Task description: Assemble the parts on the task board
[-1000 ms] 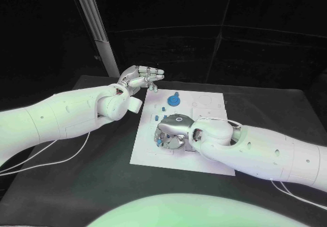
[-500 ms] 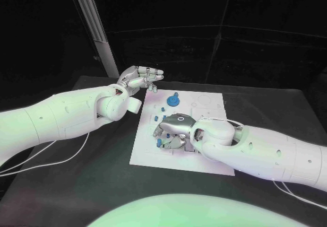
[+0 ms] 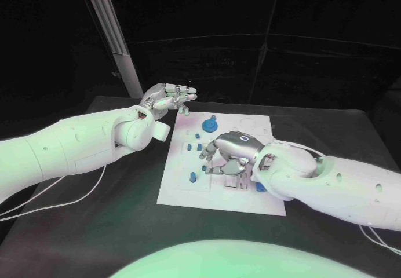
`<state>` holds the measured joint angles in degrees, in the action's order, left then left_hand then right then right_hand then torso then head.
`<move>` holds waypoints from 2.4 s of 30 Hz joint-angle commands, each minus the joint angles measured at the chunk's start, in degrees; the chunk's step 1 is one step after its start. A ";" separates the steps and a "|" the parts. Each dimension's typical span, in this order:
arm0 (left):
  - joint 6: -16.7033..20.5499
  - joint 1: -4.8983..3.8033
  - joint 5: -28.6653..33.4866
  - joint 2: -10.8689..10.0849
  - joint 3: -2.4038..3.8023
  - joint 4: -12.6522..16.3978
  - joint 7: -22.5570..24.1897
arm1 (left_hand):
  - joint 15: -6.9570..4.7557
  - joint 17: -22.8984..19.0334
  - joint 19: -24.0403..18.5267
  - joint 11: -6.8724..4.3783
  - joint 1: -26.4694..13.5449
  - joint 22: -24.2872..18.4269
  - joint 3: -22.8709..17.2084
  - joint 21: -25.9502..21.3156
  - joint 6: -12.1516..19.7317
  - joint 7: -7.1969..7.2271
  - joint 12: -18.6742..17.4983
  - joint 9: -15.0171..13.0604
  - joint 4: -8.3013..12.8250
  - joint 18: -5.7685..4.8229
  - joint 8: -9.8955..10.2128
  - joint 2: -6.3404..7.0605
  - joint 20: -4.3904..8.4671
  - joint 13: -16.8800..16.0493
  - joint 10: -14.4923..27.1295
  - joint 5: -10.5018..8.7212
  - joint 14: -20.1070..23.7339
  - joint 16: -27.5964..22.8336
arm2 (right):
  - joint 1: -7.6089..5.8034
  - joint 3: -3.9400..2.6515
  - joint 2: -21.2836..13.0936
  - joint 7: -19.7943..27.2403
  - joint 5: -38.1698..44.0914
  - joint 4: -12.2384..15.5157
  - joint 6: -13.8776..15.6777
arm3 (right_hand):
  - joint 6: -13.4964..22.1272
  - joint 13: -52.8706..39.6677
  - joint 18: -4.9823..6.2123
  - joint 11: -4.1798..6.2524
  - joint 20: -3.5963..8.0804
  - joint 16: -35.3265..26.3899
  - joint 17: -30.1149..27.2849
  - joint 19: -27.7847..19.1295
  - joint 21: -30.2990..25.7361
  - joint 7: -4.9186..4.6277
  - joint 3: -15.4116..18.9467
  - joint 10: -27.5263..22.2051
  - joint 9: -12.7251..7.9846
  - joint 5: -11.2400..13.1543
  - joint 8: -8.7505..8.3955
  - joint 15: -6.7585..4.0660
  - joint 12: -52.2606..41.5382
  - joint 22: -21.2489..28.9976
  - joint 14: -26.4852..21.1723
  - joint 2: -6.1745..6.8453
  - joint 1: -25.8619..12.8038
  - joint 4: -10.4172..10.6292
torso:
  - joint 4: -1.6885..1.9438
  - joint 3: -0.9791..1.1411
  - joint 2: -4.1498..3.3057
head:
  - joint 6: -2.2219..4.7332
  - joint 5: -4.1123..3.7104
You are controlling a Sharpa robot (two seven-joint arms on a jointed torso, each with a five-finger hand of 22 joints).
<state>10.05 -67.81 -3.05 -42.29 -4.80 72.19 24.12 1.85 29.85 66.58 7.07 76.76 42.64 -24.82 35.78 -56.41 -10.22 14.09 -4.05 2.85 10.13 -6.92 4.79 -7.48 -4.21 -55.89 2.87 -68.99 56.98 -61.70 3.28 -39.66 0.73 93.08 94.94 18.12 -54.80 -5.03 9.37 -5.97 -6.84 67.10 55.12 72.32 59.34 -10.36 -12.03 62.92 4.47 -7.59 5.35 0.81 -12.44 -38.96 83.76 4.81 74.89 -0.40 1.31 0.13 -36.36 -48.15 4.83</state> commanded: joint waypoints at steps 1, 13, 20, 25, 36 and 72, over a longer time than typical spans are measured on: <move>-0.72 -0.11 0.04 -0.17 0.01 0.07 0.17 | -0.06 -0.05 0.10 -0.06 0.48 -0.06 0.03 -0.32 0.12 -0.21 0.19 0.08 0.17 0.35 -0.25 0.16 0.11 0.06 0.33 0.19 0.38 -0.28 | -1.09 -0.52 -3.30 0.60 -15.06 1.76 3.17 | -1.43 -1.82 -0.86 1.53 0.67 1.11 1.35 1.25 1.88 1.07 0.62 6.38 0.18 -0.34 0.71 -1.03 -4.18 -2.69 0.73 -0.59 0.13 -0.04 | -0.10 -0.09 0.09 | 0.45 -1.04; -0.90 -0.09 0.04 -0.70 -0.03 0.96 0.08 | -0.06 -0.05 0.10 -0.06 0.48 -0.06 0.03 -0.32 0.12 -0.21 0.19 0.08 0.17 0.35 -0.25 0.16 0.11 0.06 0.33 0.19 0.38 -0.28 | -1.86 -1.10 -15.53 -13.48 -22.93 4.79 -2.16 | -3.93 -66.87 -5.08 4.63 3.77 18.15 25.79 9.90 18.65 4.09 9.32 18.64 1.48 -8.43 7.50 -3.46 -65.78 -28.01 4.70 -3.14 -4.21 5.75 | -1.60 -0.39 0.84 | 1.58 -4.47; -0.97 -0.06 0.04 -0.96 -0.08 1.15 -0.01 | -0.06 -0.05 0.10 -0.06 0.48 -0.06 0.03 -0.32 0.12 -0.21 0.19 0.08 0.17 0.35 -0.25 0.16 0.11 0.06 0.33 0.19 0.38 -0.28 | -0.81 -0.99 -18.84 -21.47 -18.97 6.86 -4.41 | -1.21 -70.06 -5.37 4.18 3.44 19.80 28.62 10.18 20.17 3.84 14.08 18.86 2.01 -11.05 10.25 -3.26 -67.84 -30.20 5.05 -3.25 -6.95 9.28 | -2.20 -0.29 1.15 | 1.45 -5.21; -1.01 -0.05 0.04 -1.03 -0.09 1.15 -0.01 | -0.05 -0.11 0.09 -0.06 0.47 -0.08 0.07 -0.36 0.11 -0.21 0.28 0.07 0.17 0.35 -0.30 0.16 0.11 0.06 0.38 0.18 0.41 -0.28 | 0.13 -0.87 -19.57 -25.26 -16.29 7.89 -6.65 | 0.56 -70.64 -5.43 4.11 3.32 20.16 29.26 10.24 20.58 3.78 17.11 18.87 2.57 -9.30 12.45 -3.16 -67.99 -30.81 5.12 -3.07 -8.33 12.12 | -2.19 -0.26 1.10 | 1.48 -5.47; -1.09 -0.01 0.04 -1.24 -0.10 1.33 0.01 | -0.05 -0.11 0.09 -0.06 0.47 -0.08 0.07 -0.36 0.11 -0.21 0.28 0.07 0.17 0.35 -0.30 0.16 0.11 0.06 0.38 0.18 0.41 -0.28 | 1.55 -0.23 -18.37 -28.10 -12.43 8.14 -9.11 | 2.14 -70.71 -5.46 3.96 3.17 20.28 29.47 10.19 20.75 3.65 19.23 18.69 3.01 -8.45 14.36 -3.04 -67.76 -31.07 5.13 -3.11 -8.52 14.38 | -2.12 -0.30 1.02 | 1.35 -5.60; -1.26 0.01 0.04 -1.59 -0.11 1.49 -0.09 | -0.03 -0.18 0.08 -0.05 0.35 -0.11 0.15 -0.42 0.12 -0.22 0.42 0.07 0.11 0.34 -0.35 0.12 0.09 0.06 0.45 0.18 0.44 -0.26 | 4.70 -0.07 -14.65 -30.60 -12.97 6.63 -5.91 | 3.76 -71.89 -5.55 4.40 3.37 20.46 29.83 10.22 21.23 4.08 20.19 19.16 4.74 -18.48 21.08 -3.36 -67.58 -31.90 5.18 -7.01 -0.50 12.30 | -2.12 -0.34 1.02 | 0.97 -5.17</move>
<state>9.57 -67.74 -3.05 -43.82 -4.93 73.58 23.82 1.85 29.76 66.58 7.07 76.76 42.61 -24.82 35.57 -56.41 -10.22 14.23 -4.05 2.85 10.13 -6.92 4.79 -7.48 -4.24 -55.89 2.87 -69.00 56.98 -57.27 2.93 -53.98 -28.20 82.10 101.53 10.89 -50.59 -74.93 4.87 -1.53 -3.48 87.31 74.92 82.43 80.32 -6.46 8.01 81.70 9.00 -25.82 26.13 -2.57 -80.25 -70.81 84.05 -1.99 74.23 12.05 -0.71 -0.19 -35.39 -47.20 -0.41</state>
